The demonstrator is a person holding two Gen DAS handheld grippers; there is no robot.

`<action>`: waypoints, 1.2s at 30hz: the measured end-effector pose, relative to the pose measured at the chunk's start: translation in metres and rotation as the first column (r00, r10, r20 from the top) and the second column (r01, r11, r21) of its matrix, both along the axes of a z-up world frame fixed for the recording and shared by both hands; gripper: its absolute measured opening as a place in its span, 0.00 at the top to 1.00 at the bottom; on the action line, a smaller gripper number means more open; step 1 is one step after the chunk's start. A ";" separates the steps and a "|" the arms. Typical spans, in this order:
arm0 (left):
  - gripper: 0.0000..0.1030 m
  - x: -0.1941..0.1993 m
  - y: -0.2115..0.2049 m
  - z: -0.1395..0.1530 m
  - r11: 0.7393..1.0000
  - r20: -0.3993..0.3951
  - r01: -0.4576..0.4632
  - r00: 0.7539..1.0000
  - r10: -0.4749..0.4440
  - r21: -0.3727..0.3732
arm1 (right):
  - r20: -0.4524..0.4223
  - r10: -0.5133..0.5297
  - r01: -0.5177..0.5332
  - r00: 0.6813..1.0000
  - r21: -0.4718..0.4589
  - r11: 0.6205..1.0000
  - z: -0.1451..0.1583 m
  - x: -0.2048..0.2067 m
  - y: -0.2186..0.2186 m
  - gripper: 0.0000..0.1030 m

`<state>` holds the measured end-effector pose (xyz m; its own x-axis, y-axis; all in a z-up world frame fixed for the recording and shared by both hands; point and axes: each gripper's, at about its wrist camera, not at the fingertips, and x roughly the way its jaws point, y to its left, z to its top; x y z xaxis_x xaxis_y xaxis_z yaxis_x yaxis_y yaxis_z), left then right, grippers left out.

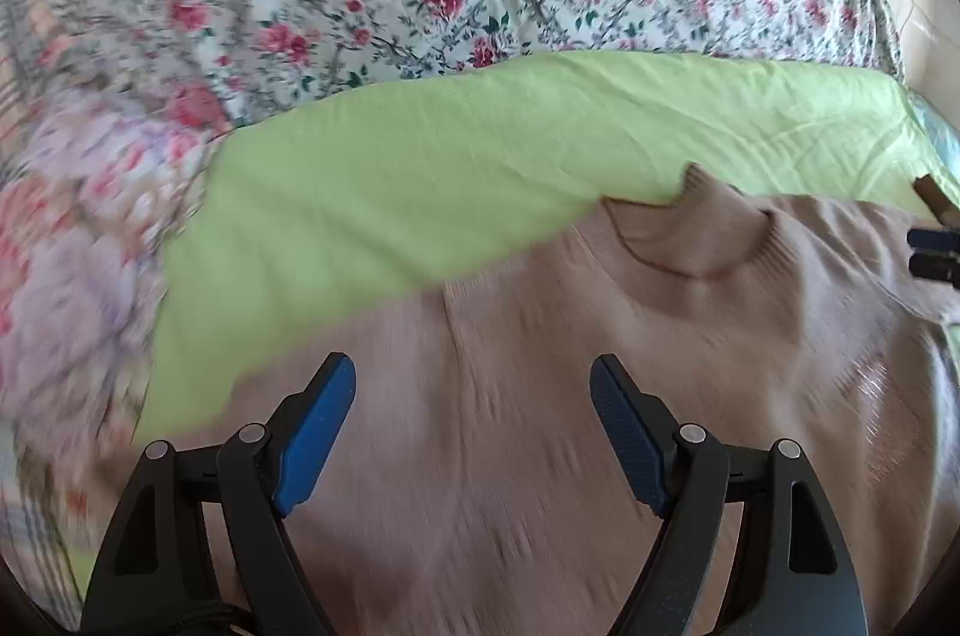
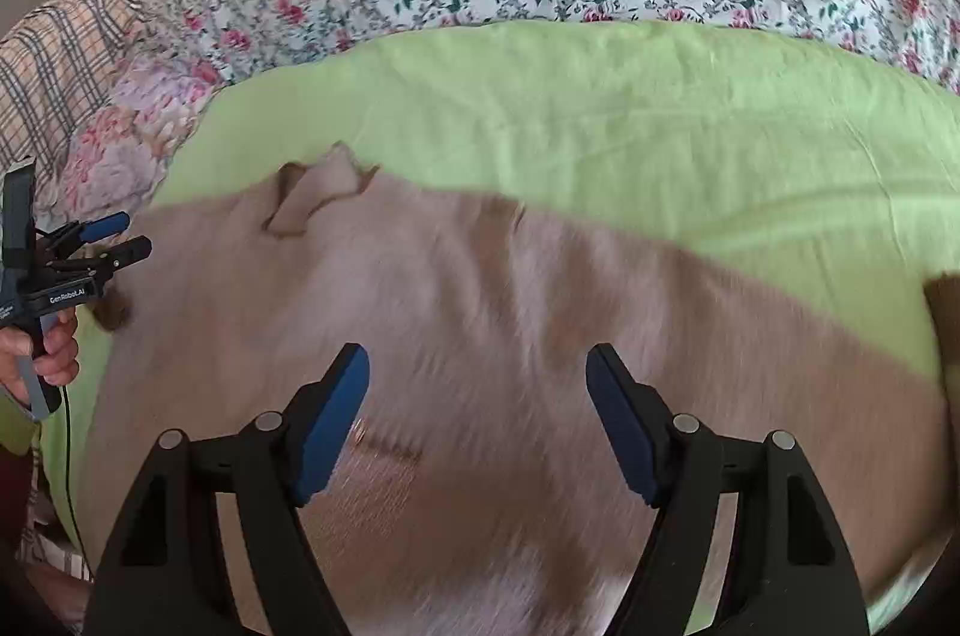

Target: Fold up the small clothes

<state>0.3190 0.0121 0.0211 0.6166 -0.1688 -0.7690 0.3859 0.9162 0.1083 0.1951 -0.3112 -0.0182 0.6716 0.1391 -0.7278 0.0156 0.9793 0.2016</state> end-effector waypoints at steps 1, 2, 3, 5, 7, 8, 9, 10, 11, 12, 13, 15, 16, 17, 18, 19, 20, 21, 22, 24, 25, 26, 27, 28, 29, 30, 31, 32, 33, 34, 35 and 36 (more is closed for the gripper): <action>0.21 0.010 -0.002 -0.002 1.000 -0.002 0.014 1.000 -0.014 0.000 | 0.000 0.001 -0.001 1.000 -0.012 1.000 -0.001 0.011 -0.004 0.27; 0.21 0.021 -0.003 -0.005 1.000 -0.002 0.025 1.000 -0.024 0.011 | 0.002 -0.001 0.001 1.000 -0.024 1.000 -0.002 0.022 -0.009 0.27; 0.21 0.030 -0.005 -0.009 0.999 -0.004 0.039 0.999 -0.038 0.019 | 0.002 0.000 0.000 1.000 -0.032 0.999 -0.004 0.031 -0.012 0.27; 0.21 0.050 -0.007 -0.018 0.997 -0.031 0.080 0.996 -0.079 0.022 | -0.006 0.013 -0.013 1.000 -0.031 0.999 -0.010 0.053 -0.020 0.27; 0.21 0.068 -0.007 -0.031 0.996 -0.075 0.091 0.993 -0.089 0.024 | -0.049 0.042 -0.044 0.998 -0.030 0.999 -0.019 0.075 -0.024 0.27; 0.21 0.076 -0.006 -0.036 0.996 -0.101 0.090 0.991 -0.087 0.022 | -0.064 0.051 -0.054 0.997 -0.042 0.998 -0.024 0.084 -0.024 0.27; 0.21 0.084 -0.006 -0.042 0.996 -0.130 0.086 0.988 -0.082 0.024 | -0.077 0.071 -0.076 0.994 -0.060 0.995 -0.029 0.092 -0.022 0.27; 0.22 0.088 -0.005 -0.047 0.996 -0.152 0.087 0.985 -0.083 0.015 | -0.095 0.097 -0.105 0.991 -0.078 0.991 -0.035 0.098 -0.018 0.27; 0.28 0.091 -0.004 -0.052 0.996 -0.173 0.090 0.981 -0.088 0.000 | -0.125 0.110 -0.123 0.986 -0.103 0.987 -0.042 0.102 -0.014 0.30; 0.33 0.090 -0.004 -0.053 0.995 -0.172 0.096 0.980 -0.097 -0.011 | -0.149 0.106 -0.126 0.983 -0.134 0.983 -0.048 0.104 -0.010 0.49; 0.49 0.087 -0.005 -0.054 0.993 -0.161 0.115 0.980 -0.118 -0.024 | -0.146 0.098 -0.119 0.984 -0.144 0.982 -0.049 0.103 -0.009 0.61; 0.86 0.075 -0.011 -0.051 0.988 -0.112 0.156 0.982 -0.155 0.004 | -0.119 0.084 -0.097 0.989 -0.112 0.989 -0.045 0.092 -0.010 0.92; 0.93 0.069 -0.016 -0.051 0.986 -0.072 0.159 0.985 -0.155 0.053 | -0.099 0.066 -0.078 0.993 -0.120 0.990 -0.041 0.087 -0.011 0.93; 0.94 0.062 -0.019 -0.049 0.984 -0.037 0.155 0.988 -0.152 0.088 | -0.071 0.045 -0.054 0.997 -0.135 0.989 -0.034 0.079 -0.012 0.93; 0.94 0.056 -0.022 -0.048 0.982 -0.003 0.145 0.989 -0.145 0.123 | -0.030 0.017 -0.021 0.999 -0.135 0.991 -0.024 0.071 -0.016 0.94; 0.94 0.053 -0.025 -0.043 0.982 0.032 0.129 0.990 -0.135 0.137 | -0.002 -0.004 0.004 1.000 -0.123 0.992 -0.016 0.066 -0.021 0.94; 0.94 0.051 -0.024 -0.038 0.984 0.056 0.111 0.991 -0.120 0.141 | 0.026 -0.031 0.034 0.999 -0.103 0.994 -0.006 0.063 -0.029 0.94; 0.94 0.049 -0.023 -0.032 0.985 0.079 0.091 0.992 -0.103 0.145 | 0.053 -0.058 0.062 0.997 -0.081 0.995 0.002 0.062 -0.036 0.94; 0.94 0.051 -0.022 -0.028 0.987 0.097 0.069 0.992 -0.083 0.142 | 0.060 -0.083 0.087 0.995 -0.067 0.994 0.004 0.064 -0.042 0.94; 0.94 0.060 -0.028 -0.030 0.986 0.108 0.022 0.993 -0.040 0.163 | 0.034 -0.100 0.103 0.994 -0.086 0.991 -0.007 0.076 -0.044 0.94; 0.94 0.066 -0.029 -0.036 0.984 0.102 -0.003 0.995 -0.015 0.177 | 0.017 -0.105 0.107 0.994 -0.109 0.988 -0.015 0.081 -0.042 0.94; 0.94 0.072 -0.032 -0.044 0.982 0.093 -0.025 0.996 0.008 0.188 | -0.007 -0.112 0.110 0.994 -0.137 0.984 -0.026 0.087 -0.040 0.94; 0.94 0.075 -0.032 -0.050 0.980 0.084 -0.039 0.996 0.023 0.195 | -0.032 -0.119 0.112 0.992 -0.153 0.982 -0.037 0.092 -0.039 0.94; 0.94 0.078 -0.033 -0.057 0.977 0.083 -0.051 0.996 0.035 0.206 | -0.038 -0.128 0.120 0.991 -0.166 0.979 -0.044 0.094 -0.037 0.94; 0.94 0.079 -0.034 -0.060 0.973 0.097 -0.060 0.995 0.039 0.221 | -0.027 -0.135 0.128 0.990 -0.184 0.975 -0.041 0.094 -0.035 0.94; 0.93 0.078 -0.036 -0.061 0.970 0.106 -0.063 0.994 0.039 0.235 | -0.021 -0.142 0.136 0.990 -0.197 0.971 -0.037 0.094 -0.034 0.93; 0.92 0.078 -0.037 -0.060 0.968 0.105 -0.067 0.994 0.043 0.241 | -0.020 -0.141 0.135 0.990 -0.184 0.974 -0.031 0.093 -0.034 0.88; 0.87 0.079 -0.035 -0.056 0.970 0.092 -0.070 0.994 0.050 0.232 | -0.018 -0.140 0.135 0.990 -0.163 0.977 -0.026 0.092 -0.035 0.81; 0.86 0.078 -0.031 -0.050 0.974 0.071 -0.072 0.996 0.058 0.213 | -0.013 -0.146 0.142 0.989 -0.140 0.980 -0.019 0.087 -0.040 0.78; 0.85 0.077 -0.026 -0.041 0.981 0.048 -0.077 0.996 0.070 0.178 | -0.002 -0.152 0.151 0.988 -0.112 0.982 -0.011 0.079 -0.046 0.77; 0.79 0.075 -0.022 -0.033 0.985 0.028 -0.086 0.996 0.083 0.148 | 0.012 -0.166 0.166 0.986 -0.081 0.983 -0.004 0.067 -0.048 0.72; 0.75 0.071 -0.020 -0.027 0.987 0.014 -0.095 0.995 0.094 0.129 | 0.023 -0.176 0.177 0.984 -0.059 0.982 0.000 0.056 -0.050 0.64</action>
<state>0.3905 -0.0082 -0.0057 0.6307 -0.0083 -0.7760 0.2966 0.9266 0.2312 0.2515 -0.3617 -0.0181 0.6942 -0.0265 -0.7193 0.1864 0.9718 0.1442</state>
